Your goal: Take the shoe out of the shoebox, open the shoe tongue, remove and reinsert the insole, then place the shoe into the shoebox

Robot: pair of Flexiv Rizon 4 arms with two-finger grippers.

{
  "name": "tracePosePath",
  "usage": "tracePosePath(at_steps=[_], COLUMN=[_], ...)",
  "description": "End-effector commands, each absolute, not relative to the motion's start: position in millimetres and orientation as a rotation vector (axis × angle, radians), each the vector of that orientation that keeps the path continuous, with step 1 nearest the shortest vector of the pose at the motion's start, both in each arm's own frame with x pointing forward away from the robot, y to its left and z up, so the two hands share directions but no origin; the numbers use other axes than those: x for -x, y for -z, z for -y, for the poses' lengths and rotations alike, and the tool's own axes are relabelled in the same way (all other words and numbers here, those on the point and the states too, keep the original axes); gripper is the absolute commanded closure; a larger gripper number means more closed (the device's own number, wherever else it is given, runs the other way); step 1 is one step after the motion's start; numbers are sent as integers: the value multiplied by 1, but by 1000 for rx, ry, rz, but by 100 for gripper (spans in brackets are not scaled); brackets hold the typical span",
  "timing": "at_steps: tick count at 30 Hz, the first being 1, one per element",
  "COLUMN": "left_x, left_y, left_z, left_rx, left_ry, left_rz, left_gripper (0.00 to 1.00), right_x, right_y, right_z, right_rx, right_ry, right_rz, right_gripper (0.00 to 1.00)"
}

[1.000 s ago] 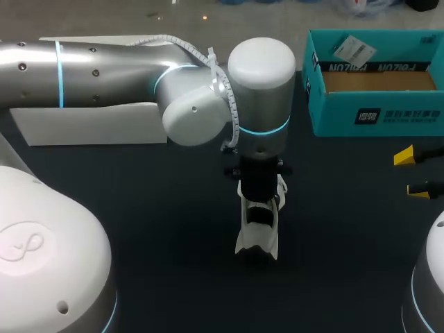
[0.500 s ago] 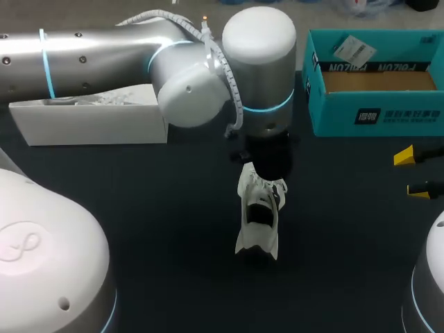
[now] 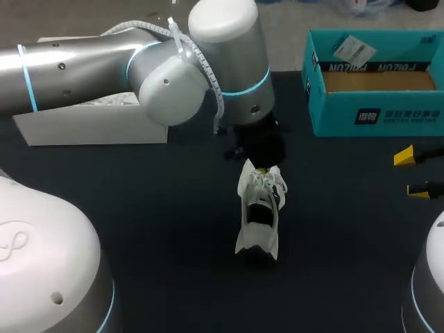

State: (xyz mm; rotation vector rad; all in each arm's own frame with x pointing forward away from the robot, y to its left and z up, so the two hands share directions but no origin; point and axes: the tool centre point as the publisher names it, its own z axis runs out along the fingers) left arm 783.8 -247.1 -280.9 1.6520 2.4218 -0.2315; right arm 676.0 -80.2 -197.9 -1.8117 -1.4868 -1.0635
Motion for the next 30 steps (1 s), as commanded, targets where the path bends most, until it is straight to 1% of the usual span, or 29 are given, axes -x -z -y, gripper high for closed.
tracePosePath(at_steps=[1, 2, 4, 5, 21, 22, 23, 30], left_x=[-773, -771, -763, -759, -759, -758, -753, -721], left_y=[275, 274, 269, 265, 265, 261, 258, 256], left_z=[244, 238, 221, 216, 216, 214, 212, 206], left_rx=[-1151, -901, -520, -466, -466, -339, -315, -131], left_ry=[133, 90, 183, 184, 184, 227, 233, -7], left_rz=[-2915, -3088, -3184, -3146, -3146, -3177, -3179, -3097], left_gripper=[100, 100, 100, 100, 100, 100, 100, 100], right_x=[-675, -675, -675, -675, -675, -675, -675, -675], right_y=[198, 198, 198, 198, 198, 198, 198, 198], right_z=[80, 80, 80, 80, 80, 80, 80, 80], right_rx=[1815, 1815, 1815, 1815, 1815, 1815, 1815, 1815], right_ry=[1063, 1063, 1063, 1063, 1063, 1063, 1063, 1063], right_rz=[1487, 1487, 1487, 1487, 1487, 1487, 1487, 1487], right_gripper=[0, 0, 0, 0, 0, 0, 0, 0])
